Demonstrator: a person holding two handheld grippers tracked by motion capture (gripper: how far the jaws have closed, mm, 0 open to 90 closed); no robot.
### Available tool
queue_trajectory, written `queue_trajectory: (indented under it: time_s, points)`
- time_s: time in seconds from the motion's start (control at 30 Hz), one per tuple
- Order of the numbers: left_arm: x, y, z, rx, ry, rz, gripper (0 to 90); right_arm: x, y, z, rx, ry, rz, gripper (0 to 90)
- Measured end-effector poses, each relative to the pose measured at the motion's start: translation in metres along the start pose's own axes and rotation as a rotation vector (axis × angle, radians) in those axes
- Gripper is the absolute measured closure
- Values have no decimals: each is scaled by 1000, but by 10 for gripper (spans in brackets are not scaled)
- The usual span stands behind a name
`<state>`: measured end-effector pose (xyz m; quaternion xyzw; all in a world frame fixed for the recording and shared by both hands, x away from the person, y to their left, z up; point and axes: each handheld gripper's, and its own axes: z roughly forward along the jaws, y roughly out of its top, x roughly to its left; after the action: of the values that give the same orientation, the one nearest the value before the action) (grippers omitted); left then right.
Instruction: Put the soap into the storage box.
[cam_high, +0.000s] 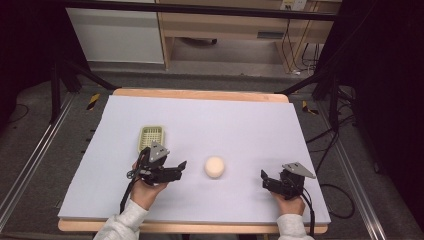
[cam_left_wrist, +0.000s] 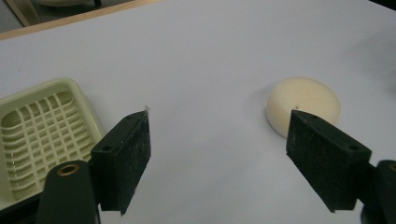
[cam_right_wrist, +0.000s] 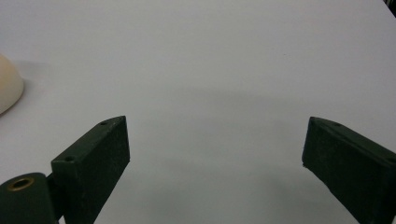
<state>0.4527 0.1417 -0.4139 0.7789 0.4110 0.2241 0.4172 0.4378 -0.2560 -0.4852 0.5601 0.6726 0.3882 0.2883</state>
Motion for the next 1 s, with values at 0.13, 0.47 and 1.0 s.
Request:
queue_trajectory:
  time_s: [0.13,0.47,1.0]
  points:
    - [-6,4,9,11,-5,7,217,0,0,0,-2,1,0,79]
    - [-16,12,19,13,-32,20,212,0,0,0,6,5,7,79]
    - [-44,20,43,39,-71,52,195,0,0,0,7,7,3,79]
